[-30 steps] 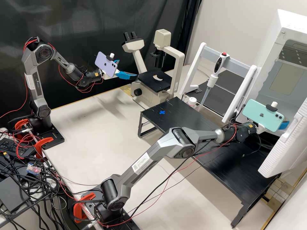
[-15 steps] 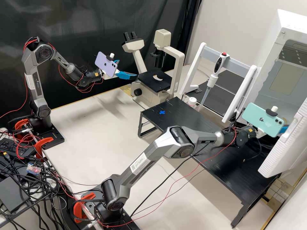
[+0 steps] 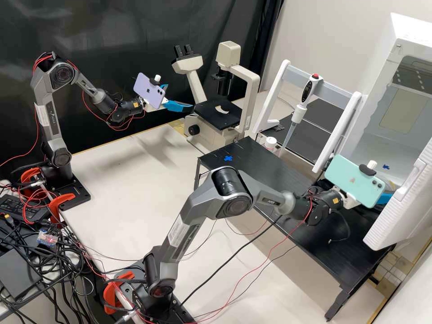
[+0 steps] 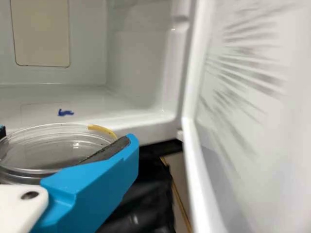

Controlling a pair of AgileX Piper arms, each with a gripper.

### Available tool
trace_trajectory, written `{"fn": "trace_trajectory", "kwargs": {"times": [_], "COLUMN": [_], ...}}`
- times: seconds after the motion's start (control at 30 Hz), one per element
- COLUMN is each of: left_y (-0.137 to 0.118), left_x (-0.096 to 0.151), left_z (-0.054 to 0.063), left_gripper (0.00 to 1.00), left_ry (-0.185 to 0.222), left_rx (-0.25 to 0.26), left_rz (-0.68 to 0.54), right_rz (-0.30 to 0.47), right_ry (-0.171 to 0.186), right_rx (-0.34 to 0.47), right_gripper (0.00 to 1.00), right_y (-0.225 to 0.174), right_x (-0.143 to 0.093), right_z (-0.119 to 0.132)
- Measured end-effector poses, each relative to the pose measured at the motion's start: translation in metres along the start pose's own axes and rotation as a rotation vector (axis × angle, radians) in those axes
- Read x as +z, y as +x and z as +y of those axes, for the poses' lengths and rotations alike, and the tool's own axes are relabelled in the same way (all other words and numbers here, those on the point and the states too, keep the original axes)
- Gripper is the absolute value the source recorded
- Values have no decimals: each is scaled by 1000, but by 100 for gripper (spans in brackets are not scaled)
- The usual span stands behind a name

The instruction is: Move the petri dish to the microscope

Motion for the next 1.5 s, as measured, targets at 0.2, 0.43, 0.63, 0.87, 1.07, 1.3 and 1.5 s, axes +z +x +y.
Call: {"fn": "trace_trajectory", "kwargs": {"times": [0.2,0.43,0.63,0.87,1.07,1.3,1.5], "left_y": [0,0,0,0,0,0,0], "left_x": [0,0,0,0,0,0,0], "left_z": [0,0,0,0,0,0,0], "left_gripper": [100,100,100,100,100,100,100], "left_ry": [0,0,0,0,0,0,0], "left_rx": [0,0,0,0,0,0,0], "left_rz": [0,0,0,0,0,0,0], "right_rz": [66,216,388,515,560,628,671], "right_ry": [27,48,75,29,8,-39,-101], "right_rx": [69,85,-54,-194,-259,-338,-411], "right_gripper": [0,0,0,0,0,0,0], "right_y": [-61,-126,-169,-193,-201,-212,-219], "right_x": [-9,-47,-98,-144,-177,-220,-248], "right_z": [6,-7,-50,-97,-127,-170,-210]}}
